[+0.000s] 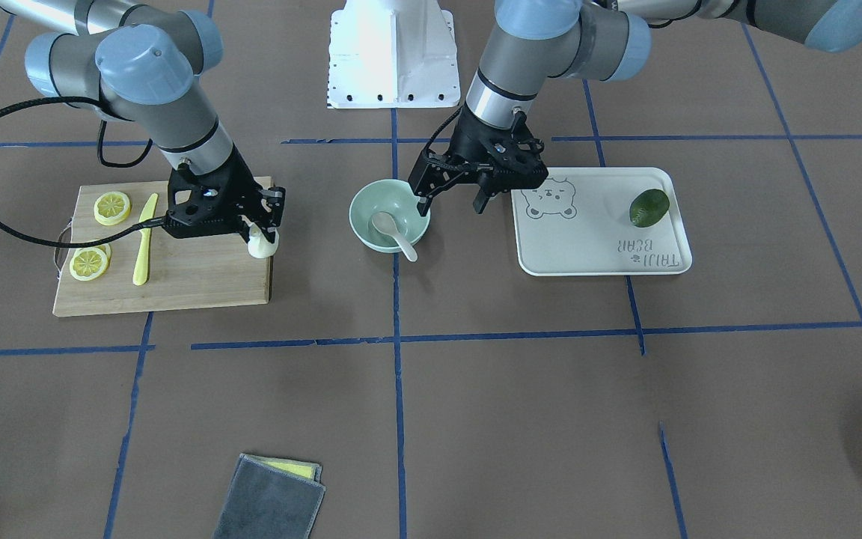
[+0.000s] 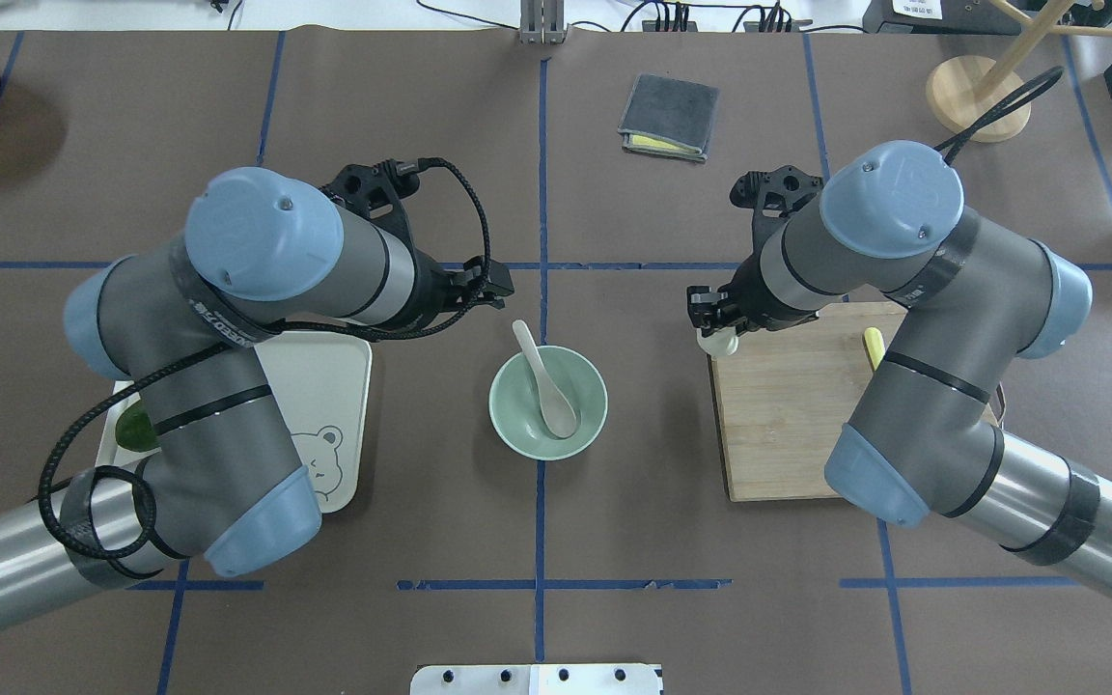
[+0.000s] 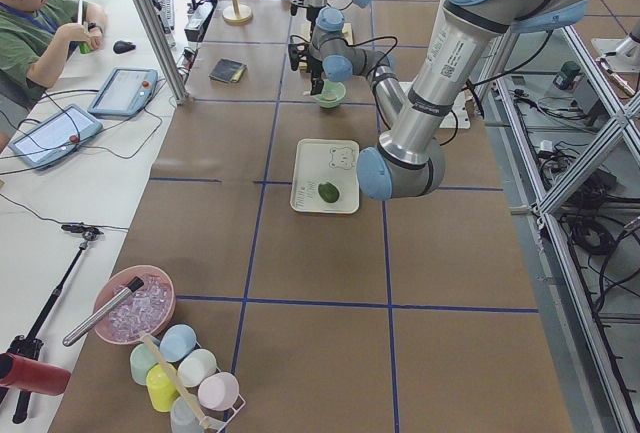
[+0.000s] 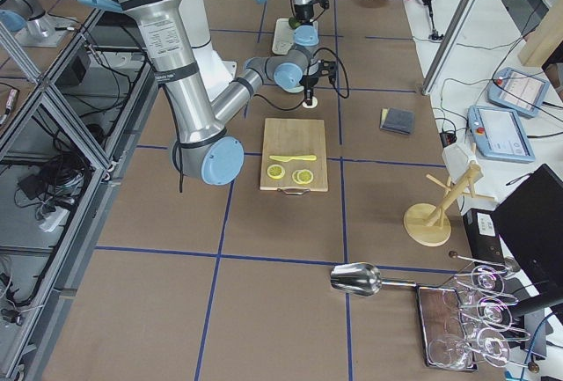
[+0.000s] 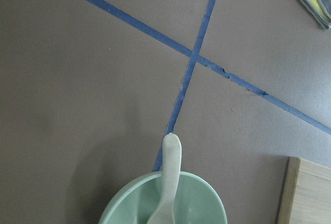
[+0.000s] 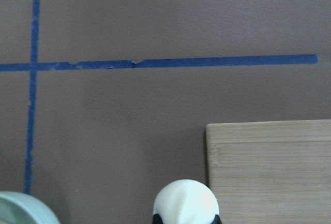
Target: Put spoon and bun in bowl
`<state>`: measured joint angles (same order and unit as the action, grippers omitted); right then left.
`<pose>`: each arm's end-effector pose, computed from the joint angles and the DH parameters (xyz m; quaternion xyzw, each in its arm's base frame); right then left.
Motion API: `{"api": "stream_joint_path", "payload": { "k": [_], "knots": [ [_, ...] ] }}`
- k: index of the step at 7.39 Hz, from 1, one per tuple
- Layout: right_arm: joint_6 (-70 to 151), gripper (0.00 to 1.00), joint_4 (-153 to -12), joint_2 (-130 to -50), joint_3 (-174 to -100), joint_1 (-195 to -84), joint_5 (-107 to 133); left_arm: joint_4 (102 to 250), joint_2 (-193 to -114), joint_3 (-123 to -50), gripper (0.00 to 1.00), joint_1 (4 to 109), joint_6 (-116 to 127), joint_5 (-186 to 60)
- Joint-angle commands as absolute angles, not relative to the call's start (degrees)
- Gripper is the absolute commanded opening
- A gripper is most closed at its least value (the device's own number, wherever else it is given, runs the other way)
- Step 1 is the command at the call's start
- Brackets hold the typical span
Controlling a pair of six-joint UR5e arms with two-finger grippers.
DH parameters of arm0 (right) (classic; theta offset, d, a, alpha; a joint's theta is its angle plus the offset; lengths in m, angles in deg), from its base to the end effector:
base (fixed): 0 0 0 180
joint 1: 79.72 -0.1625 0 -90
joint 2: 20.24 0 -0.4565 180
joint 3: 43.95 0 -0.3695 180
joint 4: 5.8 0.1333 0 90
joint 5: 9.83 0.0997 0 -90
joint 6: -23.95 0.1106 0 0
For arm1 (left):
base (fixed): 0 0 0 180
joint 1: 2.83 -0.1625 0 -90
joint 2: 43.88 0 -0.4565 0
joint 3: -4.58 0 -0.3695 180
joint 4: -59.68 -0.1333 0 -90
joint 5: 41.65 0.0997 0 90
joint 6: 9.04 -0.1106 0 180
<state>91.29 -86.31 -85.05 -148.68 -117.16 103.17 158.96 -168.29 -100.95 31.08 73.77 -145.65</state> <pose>-0.4374 -0.4484 0.3290 0.0483 -0.4452 0.0319 0.8936 0.4709 -0.4449 0.2256 0.0729 0.4964 -0.1408 0.8535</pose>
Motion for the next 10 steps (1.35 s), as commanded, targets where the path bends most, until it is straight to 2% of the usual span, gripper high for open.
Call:
{"api": "stream_joint_path", "payload": {
  "k": [1, 6, 7, 8, 10],
  "knots": [
    [97.3, 0.37, -86.3, -80.7, -148.4, -112.7, 100.3, 150.0, -164.8, -107.7, 1.00, 36.0, 60.8, -145.7],
    [103.8, 0.38, -86.4, -73.9, -144.8, -104.3, 92.1, 150.3, -152.3, -109.8, 1.00, 49.3, 34.5, -146.0],
    [103.8, 0.44, -86.4, -73.7, -144.8, -104.2, 92.1, 150.6, -150.8, -109.2, 1.00, 52.4, 27.6, -146.0],
    [103.8, 0.98, -86.3, -73.3, -144.4, -104.2, 92.1, 150.6, -149.4, -108.6, 1.00, 56.9, 20.0, -146.5],
    [103.8, 1.00, -86.4, -72.5, -144.3, -104.2, 92.0, 150.8, -147.5, -104.6, 1.00, 65.4, 7.3, -153.7]
  ]
}}
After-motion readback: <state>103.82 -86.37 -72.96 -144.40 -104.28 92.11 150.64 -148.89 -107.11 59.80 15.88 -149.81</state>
